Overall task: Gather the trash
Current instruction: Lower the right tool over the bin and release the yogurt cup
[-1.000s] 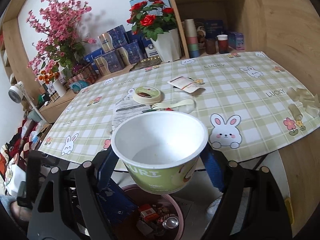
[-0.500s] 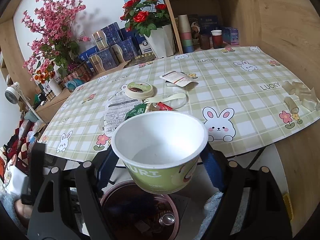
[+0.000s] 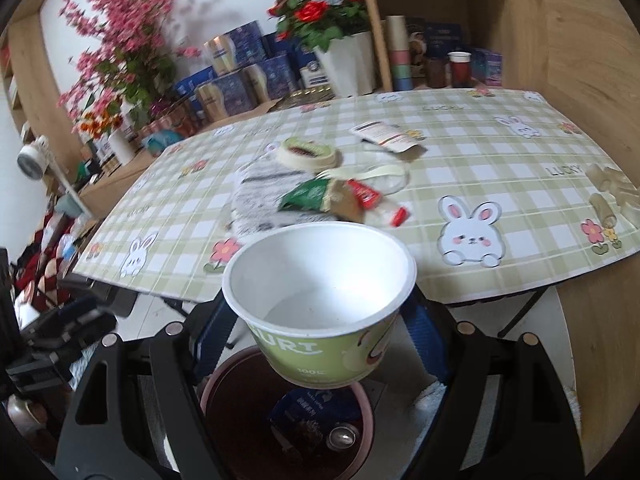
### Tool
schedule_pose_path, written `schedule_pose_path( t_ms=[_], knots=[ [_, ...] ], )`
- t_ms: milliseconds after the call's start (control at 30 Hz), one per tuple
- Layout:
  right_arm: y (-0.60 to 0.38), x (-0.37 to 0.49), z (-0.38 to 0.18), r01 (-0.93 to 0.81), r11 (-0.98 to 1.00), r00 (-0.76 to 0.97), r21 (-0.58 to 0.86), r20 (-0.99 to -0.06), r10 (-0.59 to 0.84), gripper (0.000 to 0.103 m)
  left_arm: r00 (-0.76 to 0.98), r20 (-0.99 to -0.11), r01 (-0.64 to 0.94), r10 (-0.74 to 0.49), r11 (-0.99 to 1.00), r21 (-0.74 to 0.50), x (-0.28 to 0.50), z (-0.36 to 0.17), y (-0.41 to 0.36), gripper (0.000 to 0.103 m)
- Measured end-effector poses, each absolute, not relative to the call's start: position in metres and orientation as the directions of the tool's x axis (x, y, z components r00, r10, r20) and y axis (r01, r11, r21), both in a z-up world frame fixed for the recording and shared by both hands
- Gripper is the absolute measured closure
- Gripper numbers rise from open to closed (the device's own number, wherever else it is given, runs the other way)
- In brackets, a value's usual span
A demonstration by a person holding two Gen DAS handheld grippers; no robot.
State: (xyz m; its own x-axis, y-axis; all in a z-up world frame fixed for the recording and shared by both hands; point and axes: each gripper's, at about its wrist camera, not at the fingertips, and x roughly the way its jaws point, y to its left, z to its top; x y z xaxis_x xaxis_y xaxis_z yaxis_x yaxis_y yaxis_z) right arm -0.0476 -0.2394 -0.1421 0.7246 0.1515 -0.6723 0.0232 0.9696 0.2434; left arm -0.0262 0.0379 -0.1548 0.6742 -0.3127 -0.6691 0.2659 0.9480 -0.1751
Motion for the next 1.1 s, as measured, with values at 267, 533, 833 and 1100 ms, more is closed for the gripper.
schedule_pose_path(
  t_ms=[267,533,833,1100],
  knots=[
    [-0.198,-0.052,-0.175,-0.031,0.975,0.637,0.221,-0.748,0.189,0.025,0.706,-0.656,0.186,-0.268,0.963,-0.193,-0.029,-0.157,0.06,0.006],
    [-0.172,-0.053,-0.198,-0.094,0.978,0.56,0.184,-0.802,0.205,0.024,0.702,-0.668,0.116,-0.247,0.965,-0.235,-0.026,-0.166,0.081,0.006],
    [-0.17,-0.051,-0.205,-0.102,0.98,0.529,0.171,-0.825,0.199,0.024,0.681,-0.69,0.096,-0.246,0.964,-0.248,-0.022,-0.173,0.085,0.006],
    [-0.168,-0.051,-0.207,-0.109,0.979,0.514,0.172,-0.833,0.204,0.019,0.673,-0.694,0.088,-0.255,0.96,-0.267,-0.021,-0.176,0.088,0.006]
  ],
)
